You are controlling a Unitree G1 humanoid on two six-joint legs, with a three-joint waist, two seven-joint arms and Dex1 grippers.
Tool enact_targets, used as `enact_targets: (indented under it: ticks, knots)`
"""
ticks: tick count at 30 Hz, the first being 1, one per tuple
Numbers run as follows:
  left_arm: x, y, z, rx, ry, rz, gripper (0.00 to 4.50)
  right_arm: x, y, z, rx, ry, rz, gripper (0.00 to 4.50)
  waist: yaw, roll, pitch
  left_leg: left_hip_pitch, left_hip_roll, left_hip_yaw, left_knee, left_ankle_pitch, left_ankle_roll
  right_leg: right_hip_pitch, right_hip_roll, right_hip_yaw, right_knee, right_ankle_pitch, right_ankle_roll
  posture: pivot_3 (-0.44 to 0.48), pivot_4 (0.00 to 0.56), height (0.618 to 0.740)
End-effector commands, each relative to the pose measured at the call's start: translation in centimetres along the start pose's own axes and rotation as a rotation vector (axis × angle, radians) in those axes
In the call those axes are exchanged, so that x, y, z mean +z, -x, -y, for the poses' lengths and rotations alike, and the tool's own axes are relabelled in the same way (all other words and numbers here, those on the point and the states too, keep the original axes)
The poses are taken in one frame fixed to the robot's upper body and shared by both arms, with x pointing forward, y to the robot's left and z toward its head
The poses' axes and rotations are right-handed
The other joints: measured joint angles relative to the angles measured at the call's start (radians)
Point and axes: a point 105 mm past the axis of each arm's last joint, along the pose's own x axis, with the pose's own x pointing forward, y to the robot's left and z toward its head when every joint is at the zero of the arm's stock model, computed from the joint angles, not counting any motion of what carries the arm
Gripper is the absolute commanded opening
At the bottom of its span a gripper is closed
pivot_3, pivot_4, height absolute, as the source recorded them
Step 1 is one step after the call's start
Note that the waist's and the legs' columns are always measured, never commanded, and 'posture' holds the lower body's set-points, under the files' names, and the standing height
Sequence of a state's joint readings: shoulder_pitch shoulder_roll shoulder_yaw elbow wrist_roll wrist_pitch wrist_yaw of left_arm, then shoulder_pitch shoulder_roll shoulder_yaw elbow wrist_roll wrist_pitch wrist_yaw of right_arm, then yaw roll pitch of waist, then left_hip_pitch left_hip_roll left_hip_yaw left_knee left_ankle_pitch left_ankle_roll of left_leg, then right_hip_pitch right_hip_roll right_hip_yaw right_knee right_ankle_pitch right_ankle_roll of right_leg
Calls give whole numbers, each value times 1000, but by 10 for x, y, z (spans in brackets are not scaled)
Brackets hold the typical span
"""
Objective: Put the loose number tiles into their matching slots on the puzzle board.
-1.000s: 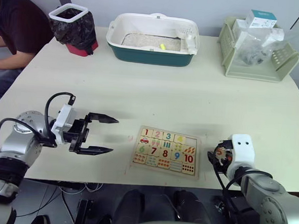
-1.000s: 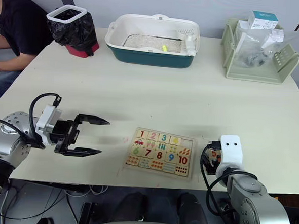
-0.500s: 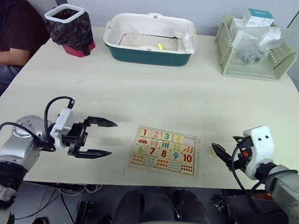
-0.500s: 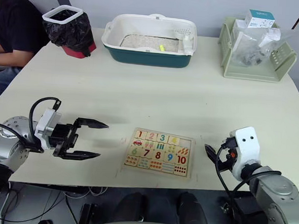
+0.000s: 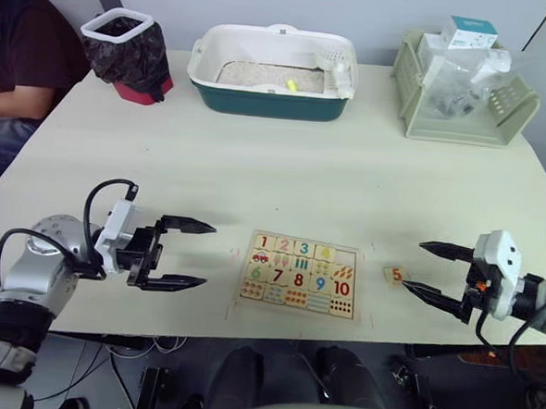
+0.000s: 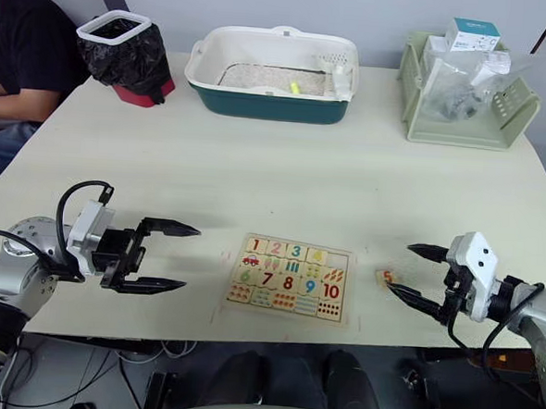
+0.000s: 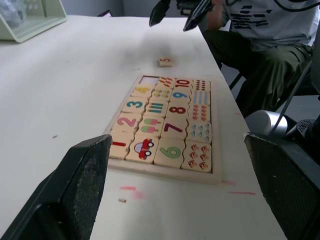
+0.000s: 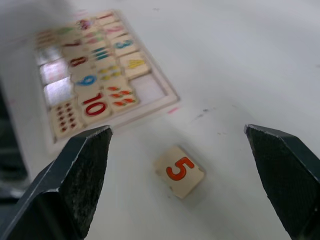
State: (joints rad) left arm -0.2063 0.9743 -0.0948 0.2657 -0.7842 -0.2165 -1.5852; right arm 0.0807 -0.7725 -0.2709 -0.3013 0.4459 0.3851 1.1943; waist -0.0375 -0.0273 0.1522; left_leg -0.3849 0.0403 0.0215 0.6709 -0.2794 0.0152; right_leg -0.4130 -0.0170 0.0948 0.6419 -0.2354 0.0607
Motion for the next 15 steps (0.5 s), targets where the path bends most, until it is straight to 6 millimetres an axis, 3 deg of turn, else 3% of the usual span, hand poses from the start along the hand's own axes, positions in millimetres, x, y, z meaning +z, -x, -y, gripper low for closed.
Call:
enact_targets:
  ticks: [1,15]
  knots:
    - [8,2,0,-23,-34,1,4500,1,2,4,103,55,-7,4437,0,0,0,0,0,0,0,0,0,0,0,0,0,0,0,0,150,740]
    - [8,0,-1,-27,-47,-1,4500,-23,-13,26,339,268,-213,4437,8,1,1,0,0,0,0,0,0,0,0,0,0,2,-4,0,150,740]
